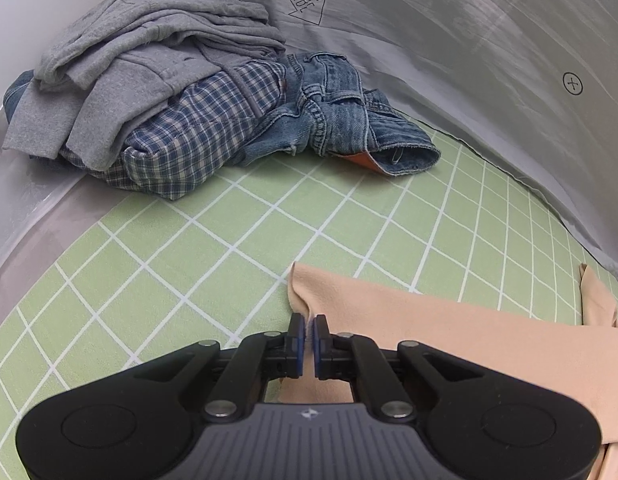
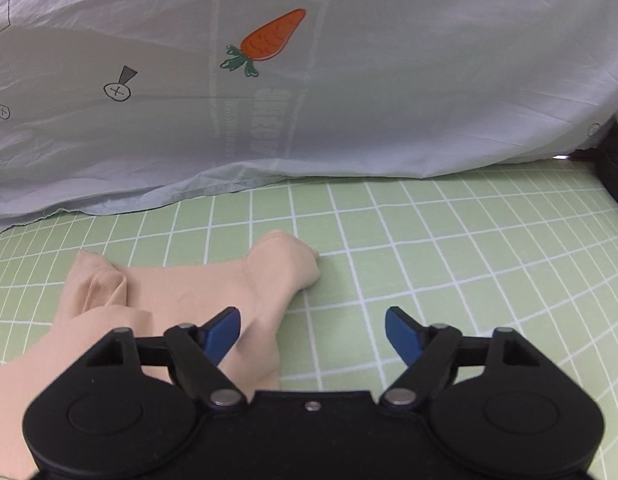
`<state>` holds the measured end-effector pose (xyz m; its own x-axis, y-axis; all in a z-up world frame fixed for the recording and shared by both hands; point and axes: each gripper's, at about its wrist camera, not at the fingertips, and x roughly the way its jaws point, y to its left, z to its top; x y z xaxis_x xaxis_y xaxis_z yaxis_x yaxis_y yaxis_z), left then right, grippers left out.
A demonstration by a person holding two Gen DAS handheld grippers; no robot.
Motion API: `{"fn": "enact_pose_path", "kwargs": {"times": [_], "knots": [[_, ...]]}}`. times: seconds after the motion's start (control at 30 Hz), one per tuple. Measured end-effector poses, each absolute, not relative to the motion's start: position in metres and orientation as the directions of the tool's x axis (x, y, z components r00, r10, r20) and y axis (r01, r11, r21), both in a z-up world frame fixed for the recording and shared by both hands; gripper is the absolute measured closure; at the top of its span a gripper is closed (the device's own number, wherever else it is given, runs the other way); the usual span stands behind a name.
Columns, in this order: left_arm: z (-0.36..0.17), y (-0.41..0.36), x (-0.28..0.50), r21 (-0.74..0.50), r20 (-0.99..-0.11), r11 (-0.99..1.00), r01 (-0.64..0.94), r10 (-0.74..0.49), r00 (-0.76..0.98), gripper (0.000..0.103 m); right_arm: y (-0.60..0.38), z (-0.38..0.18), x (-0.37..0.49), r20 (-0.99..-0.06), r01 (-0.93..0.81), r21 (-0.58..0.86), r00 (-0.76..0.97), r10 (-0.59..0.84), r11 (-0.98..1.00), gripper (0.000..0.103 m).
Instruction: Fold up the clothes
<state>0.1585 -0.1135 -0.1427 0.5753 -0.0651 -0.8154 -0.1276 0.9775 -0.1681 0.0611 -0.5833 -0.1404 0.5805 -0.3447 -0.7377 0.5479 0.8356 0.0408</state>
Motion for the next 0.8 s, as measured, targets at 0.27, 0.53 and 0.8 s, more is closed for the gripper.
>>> {"fn": "enact_pose_path", "kwargs": {"times": [0.27, 0.53, 0.8], "knots": [[-0.105, -0.158, 0.137, -0.291, -0.742, 0.956, 0.048, -0.257, 0.619, 0.100, -0.565, -0.127, -0.048, -0.755, 0.636, 0.051, 0.530, -0.387, 0.770, 0.019], [-0.078, -0.269, 0.042, -0.365, -0.694, 0.827, 0.428, -0.548, 0.467, 0.100, -0.541, -0.124, -0.132, -0.763, 0.673, 0.081, 0.516, -0.388, 0.735, 0.016], [-0.101, -0.311, -0.043, -0.269, -0.814, 0.800, 0.536, -0.486, 0.318, 0.023, -0.508, -0.121, -0.176, -0.744, 0.571, 0.090, 0.583, -0.326, 0.816, 0.000]]}}
